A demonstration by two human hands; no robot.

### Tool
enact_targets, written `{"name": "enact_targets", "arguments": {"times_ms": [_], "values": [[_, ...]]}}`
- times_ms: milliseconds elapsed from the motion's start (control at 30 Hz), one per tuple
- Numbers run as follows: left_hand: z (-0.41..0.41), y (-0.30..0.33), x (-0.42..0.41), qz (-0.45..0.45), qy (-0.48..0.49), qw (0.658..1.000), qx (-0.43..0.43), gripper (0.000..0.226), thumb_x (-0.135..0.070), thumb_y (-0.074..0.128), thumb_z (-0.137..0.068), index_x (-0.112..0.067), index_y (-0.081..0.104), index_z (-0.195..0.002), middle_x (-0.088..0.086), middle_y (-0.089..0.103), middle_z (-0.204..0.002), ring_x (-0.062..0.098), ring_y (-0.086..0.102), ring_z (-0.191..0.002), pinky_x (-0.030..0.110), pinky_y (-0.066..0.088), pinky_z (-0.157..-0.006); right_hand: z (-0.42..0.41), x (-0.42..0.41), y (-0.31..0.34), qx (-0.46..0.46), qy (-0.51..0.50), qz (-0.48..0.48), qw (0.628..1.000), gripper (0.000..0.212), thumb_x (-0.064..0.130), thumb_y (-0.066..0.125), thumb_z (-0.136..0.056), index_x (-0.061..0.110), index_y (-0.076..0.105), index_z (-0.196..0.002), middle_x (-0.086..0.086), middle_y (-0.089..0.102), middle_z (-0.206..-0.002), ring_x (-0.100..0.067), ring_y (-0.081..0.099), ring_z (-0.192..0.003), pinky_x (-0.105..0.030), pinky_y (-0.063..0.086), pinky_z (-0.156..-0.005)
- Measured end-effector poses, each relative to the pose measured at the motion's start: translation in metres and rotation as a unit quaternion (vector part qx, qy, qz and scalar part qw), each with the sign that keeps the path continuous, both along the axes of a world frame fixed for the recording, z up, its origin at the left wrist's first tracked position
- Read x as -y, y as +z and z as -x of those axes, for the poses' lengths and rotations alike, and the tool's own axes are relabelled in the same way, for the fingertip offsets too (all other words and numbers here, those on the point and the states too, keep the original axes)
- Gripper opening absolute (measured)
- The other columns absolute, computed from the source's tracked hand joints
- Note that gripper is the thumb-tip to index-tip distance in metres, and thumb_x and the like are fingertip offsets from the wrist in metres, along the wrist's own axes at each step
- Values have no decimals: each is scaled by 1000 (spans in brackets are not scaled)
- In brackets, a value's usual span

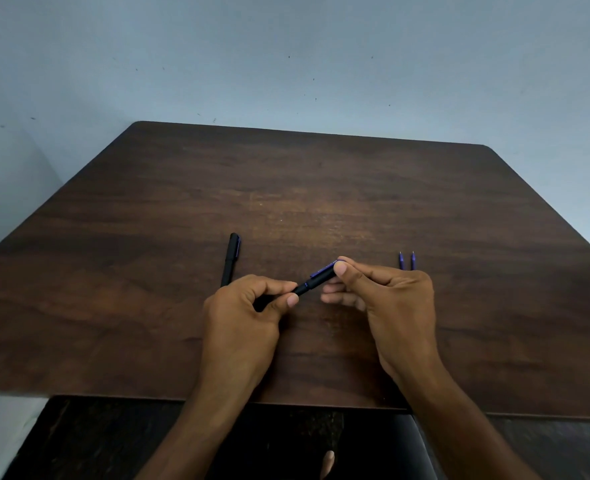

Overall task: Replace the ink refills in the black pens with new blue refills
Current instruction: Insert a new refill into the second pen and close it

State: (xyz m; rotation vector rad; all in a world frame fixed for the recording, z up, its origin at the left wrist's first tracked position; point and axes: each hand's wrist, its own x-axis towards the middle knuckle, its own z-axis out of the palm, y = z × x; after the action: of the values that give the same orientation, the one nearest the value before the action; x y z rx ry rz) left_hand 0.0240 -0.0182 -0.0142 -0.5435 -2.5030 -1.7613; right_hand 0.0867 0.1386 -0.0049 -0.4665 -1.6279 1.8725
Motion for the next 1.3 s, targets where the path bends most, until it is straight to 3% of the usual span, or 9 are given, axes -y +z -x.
{"name": "enact_targets", "arguments": {"times_ms": [333,567,667,767,933,1133,1300], "values": [[-2,0,-1,-9,9,1000,1,30,-15,83,-80,-43,74,-83,-22,75,-82,-11,68,-86,3,45,-78,6,2,-3,-7,5,54,999,14,7,75,-86,-7,77,-91,-21,76,-77,-33,76,-69,-41,64,-66],[-4,-1,-3,-60,44,997,-4,18,-22,84,-79,-34,79,-90,-22,77,-83,-12,69,-83,2,47,-74,14,16,-1,0,55,129,990,22,5,78,-82,-3,74,-102,-22,77,-83,-29,73,-68,-34,62,-62],[-4,-1,-2,-83,49,995,4,14,-25,83,-81,-30,81,-94,-18,78,-85,-7,72,-83,11,54,-74,20,31,-3,30,66,116,991,32,5,80,-80,-4,68,-108,-20,77,-82,-28,75,-68,-32,61,-60],[-3,-1,1,-95,47,994,16,12,-27,79,-85,-29,80,-97,-16,78,-86,-4,73,-82,20,59,-74,28,35,2,55,64,117,989,28,3,81,-79,-5,68,-102,-19,78,-81,-31,76,-70,-33,61,-59],[-2,4,6,-72,36,997,-15,9,-31,73,-90,-33,80,-94,-19,77,-85,-6,71,-82,11,54,-69,44,28,18,132,93,62,985,7,3,78,-80,-2,76,-84,-15,75,-67,-19,66,-55,-26,52,-47],[27,15,25,0,92,995,-39,7,-26,76,-88,-30,80,-92,-27,69,-75,-20,64,-77,-2,43,-64,64,24,26,215,85,-31,972,8,4,76,-82,4,77,-74,-10,69,-59,-20,61,-49,-27,49,-42],[62,21,41,93,135,986,-29,7,-31,76,-87,-26,81,-88,-19,71,-71,-14,63,-67,5,46,-61,78,35,23,283,84,-132,946,12,10,79,-83,7,74,-73,-9,66,-54,-17,56,-37,-28,50,-46]]}}
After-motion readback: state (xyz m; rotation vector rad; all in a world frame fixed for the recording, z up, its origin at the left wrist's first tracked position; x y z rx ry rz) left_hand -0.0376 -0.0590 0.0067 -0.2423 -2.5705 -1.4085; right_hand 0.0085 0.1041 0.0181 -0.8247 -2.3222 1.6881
